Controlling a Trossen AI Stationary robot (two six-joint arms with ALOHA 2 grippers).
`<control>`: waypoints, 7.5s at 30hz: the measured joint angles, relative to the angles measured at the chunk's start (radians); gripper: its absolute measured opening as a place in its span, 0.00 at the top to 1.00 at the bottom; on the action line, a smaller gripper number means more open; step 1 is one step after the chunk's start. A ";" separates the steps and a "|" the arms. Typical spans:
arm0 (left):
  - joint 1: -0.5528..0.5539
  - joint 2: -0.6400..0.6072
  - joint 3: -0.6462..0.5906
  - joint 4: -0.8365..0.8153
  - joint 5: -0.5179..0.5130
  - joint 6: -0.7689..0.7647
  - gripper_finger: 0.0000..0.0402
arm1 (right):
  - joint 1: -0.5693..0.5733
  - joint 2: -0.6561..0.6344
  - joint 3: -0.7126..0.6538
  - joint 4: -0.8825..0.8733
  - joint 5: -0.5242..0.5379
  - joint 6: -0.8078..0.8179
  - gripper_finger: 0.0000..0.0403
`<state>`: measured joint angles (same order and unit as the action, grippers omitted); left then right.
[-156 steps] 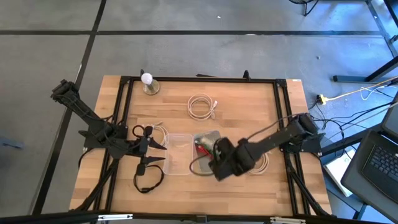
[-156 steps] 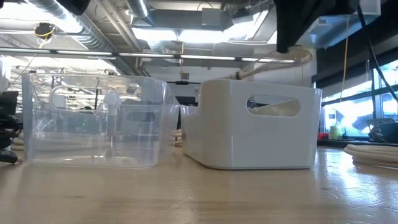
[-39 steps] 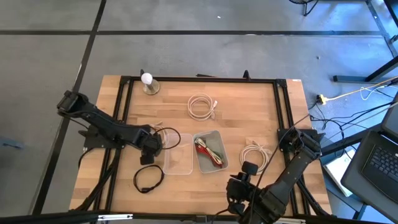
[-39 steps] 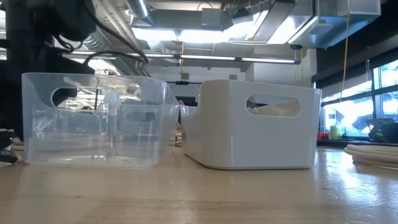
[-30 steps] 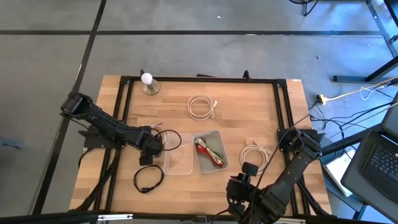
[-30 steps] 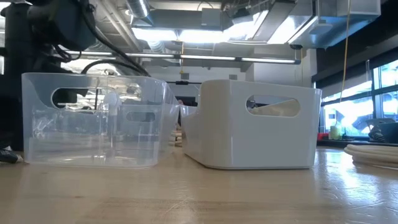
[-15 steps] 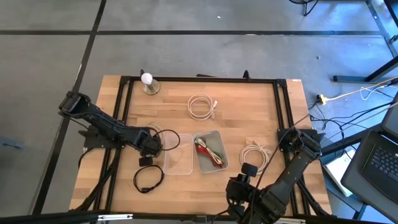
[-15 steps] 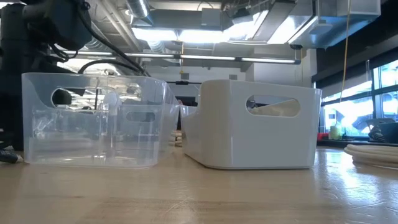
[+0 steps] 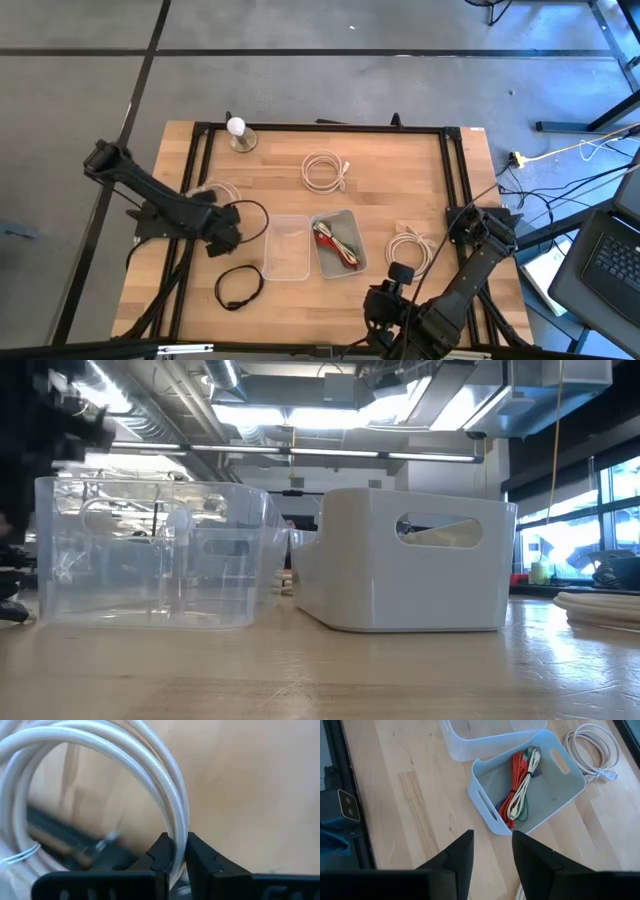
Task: Pick & Place USB Port
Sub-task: Put the left white HDMI cable into the transparent bin, then put the black HDMI cable into the transparent bin
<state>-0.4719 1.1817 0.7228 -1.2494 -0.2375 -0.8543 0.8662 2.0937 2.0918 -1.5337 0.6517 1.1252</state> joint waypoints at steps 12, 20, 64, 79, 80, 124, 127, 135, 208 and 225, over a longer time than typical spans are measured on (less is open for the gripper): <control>-0.278 -0.140 0.151 0.633 -0.344 0.231 0.93 | 0.001 0.000 0.000 0.016 0.008 0.000 0.66; -0.341 -0.019 0.151 1.175 -0.346 0.655 0.93 | 0.001 0.000 0.000 0.017 0.010 0.000 0.66; -0.157 0.418 -0.390 2.452 -0.468 0.435 0.93 | 0.016 0.000 -0.137 0.068 0.021 0.053 0.66; -0.147 0.661 -0.255 2.580 -0.456 0.329 0.93 | 0.017 0.000 -0.137 0.075 -0.014 0.057 0.66; -0.147 0.667 -0.255 2.584 -0.464 0.318 0.93 | 0.017 0.000 -0.137 0.075 -0.018 0.056 0.66; -0.101 0.675 -0.255 2.535 -0.243 0.347 0.78 | 0.017 0.000 -0.137 0.075 -0.017 0.053 0.66; -0.101 0.675 -0.252 2.537 -0.239 0.376 0.76 | 0.017 0.000 -0.137 0.076 -0.017 0.053 0.66; -0.100 0.673 -0.251 2.538 -0.257 0.420 0.67 | 0.016 0.000 -0.136 0.085 -0.017 0.053 0.66; -0.364 0.460 0.149 0.333 0.023 -0.442 0.61 | 0.017 0.000 -0.136 0.113 0.029 0.048 0.66; -0.519 0.264 0.229 0.160 -0.013 -0.524 0.98 | 0.018 0.000 -0.136 0.121 0.028 0.048 0.66</control>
<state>-0.9910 1.4452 0.9518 -1.0896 -0.2504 -1.3786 0.8841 2.0941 1.9556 -1.4132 0.6800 1.1736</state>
